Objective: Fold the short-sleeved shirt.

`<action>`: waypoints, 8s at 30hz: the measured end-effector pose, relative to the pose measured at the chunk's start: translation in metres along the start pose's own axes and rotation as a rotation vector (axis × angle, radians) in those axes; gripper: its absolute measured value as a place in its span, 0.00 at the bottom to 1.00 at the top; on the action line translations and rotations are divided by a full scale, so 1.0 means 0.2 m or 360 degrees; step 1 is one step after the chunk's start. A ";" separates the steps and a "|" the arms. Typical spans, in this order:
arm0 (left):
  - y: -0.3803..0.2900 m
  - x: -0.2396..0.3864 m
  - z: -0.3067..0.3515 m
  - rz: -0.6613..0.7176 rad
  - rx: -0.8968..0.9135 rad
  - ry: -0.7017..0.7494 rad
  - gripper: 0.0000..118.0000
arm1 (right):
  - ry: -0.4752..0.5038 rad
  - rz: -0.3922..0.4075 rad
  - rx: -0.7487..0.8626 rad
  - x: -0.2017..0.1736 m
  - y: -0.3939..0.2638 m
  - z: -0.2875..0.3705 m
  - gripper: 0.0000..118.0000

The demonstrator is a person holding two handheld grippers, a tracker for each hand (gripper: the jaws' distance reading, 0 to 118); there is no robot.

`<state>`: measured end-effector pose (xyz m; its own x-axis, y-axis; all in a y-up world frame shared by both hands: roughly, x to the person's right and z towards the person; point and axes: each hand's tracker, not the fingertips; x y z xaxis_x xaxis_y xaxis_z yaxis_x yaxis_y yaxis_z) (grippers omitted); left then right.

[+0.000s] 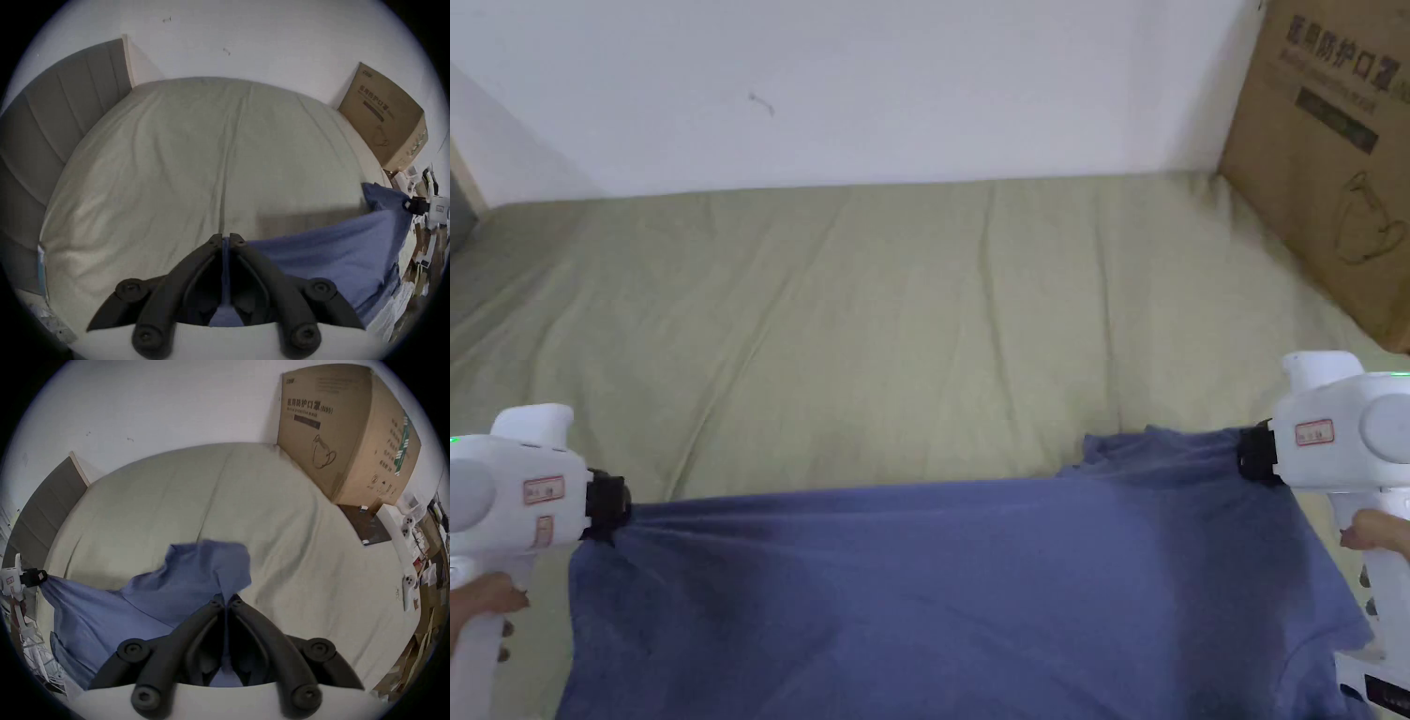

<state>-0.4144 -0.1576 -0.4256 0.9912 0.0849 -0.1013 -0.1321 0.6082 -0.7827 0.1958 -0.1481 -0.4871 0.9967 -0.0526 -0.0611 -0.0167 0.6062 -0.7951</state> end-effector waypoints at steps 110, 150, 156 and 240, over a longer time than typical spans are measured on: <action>-0.81 0.90 0.58 -0.0469 0.0017 -0.0694 0.06 | 0.0143 -0.0235 -0.0117 -0.48 -1.09 0.47 0.00; -1.22 1.21 0.22 -0.0160 -0.0444 -0.1027 0.01 | 0.0141 -0.0406 -0.0149 -0.32 -1.21 0.49 0.00; -1.21 1.16 0.29 -0.0151 -0.0440 -0.1092 0.01 | 0.0144 -0.0387 -0.0146 -0.33 -1.20 0.51 0.00; -0.86 1.15 0.20 -0.0095 -0.0572 -0.1157 0.94 | 0.0148 -0.0486 -0.0241 -0.20 -1.22 0.44 0.00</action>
<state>-0.1636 -0.2120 -0.2895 0.7292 0.6269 0.2745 0.0533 0.3479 -0.9360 0.1670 -0.2237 -0.2375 0.9462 -0.2897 0.1440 0.2625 0.4271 -0.8653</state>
